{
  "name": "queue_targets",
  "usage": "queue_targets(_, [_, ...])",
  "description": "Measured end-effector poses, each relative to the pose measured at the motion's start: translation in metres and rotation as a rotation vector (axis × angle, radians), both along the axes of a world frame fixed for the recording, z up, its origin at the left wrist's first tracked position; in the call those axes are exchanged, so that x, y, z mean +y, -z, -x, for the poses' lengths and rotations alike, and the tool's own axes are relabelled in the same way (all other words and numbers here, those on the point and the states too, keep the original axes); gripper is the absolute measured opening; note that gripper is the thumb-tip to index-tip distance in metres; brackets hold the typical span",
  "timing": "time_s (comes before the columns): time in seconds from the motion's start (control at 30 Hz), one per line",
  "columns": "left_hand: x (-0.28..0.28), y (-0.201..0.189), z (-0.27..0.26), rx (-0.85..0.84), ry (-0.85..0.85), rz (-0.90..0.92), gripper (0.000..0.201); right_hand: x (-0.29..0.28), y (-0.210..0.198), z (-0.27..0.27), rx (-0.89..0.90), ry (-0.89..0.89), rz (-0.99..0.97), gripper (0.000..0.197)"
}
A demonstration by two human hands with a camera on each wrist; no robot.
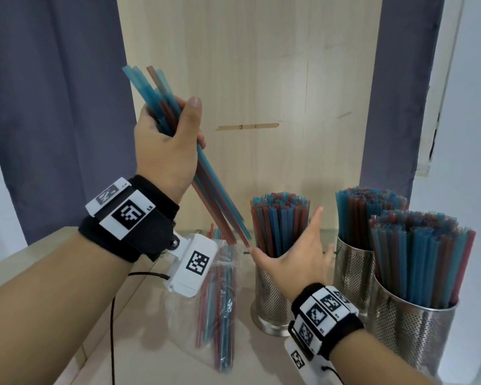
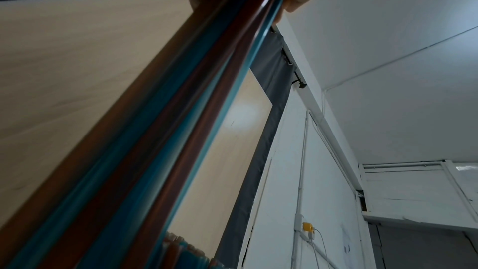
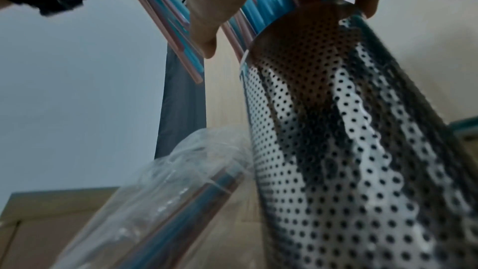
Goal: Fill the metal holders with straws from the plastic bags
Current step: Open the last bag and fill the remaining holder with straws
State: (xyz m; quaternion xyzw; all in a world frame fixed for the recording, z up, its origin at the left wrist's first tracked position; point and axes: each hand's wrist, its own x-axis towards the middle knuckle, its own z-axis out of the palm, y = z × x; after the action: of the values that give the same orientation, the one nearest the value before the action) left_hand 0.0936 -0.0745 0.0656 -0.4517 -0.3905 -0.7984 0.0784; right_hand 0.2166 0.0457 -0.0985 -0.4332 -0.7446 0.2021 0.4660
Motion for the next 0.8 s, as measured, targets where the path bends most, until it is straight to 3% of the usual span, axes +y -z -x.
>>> queue_targets(0.13, [-0.006, -0.001, -0.005, -0.013, 0.002, 0.003, 0.017, 0.009, -0.005, 0.004, -0.036, -0.038, -0.007, 0.143])
queue_targets(0.27, [-0.01, -0.002, -0.009, 0.006, -0.007, 0.034, 0.016, 0.027, 0.006, -0.004, 0.138, -0.132, 0.13, 0.124])
queue_targets(0.37, [-0.005, -0.003, -0.012, -0.012, 0.022, 0.051, 0.017, 0.041, 0.02, -0.009, 0.264, -0.212, 0.203, 0.092])
queue_targets(0.5, [0.015, 0.002, -0.022, -0.082, 0.078, 0.062, 0.018, 0.046, 0.034, -0.007, 0.272, -0.236, 0.235, 0.038])
queue_targets(0.67, [0.042, 0.017, -0.027, -0.177, 0.019, 0.049, 0.017, 0.044, 0.036, -0.005, 0.304, -0.279, 0.223, 0.031])
queue_targets(0.8, [0.053, 0.025, -0.023, -0.24, -0.065, 0.018, 0.017, 0.042, 0.033, -0.014, 0.273, -0.364, 0.369, 0.032])
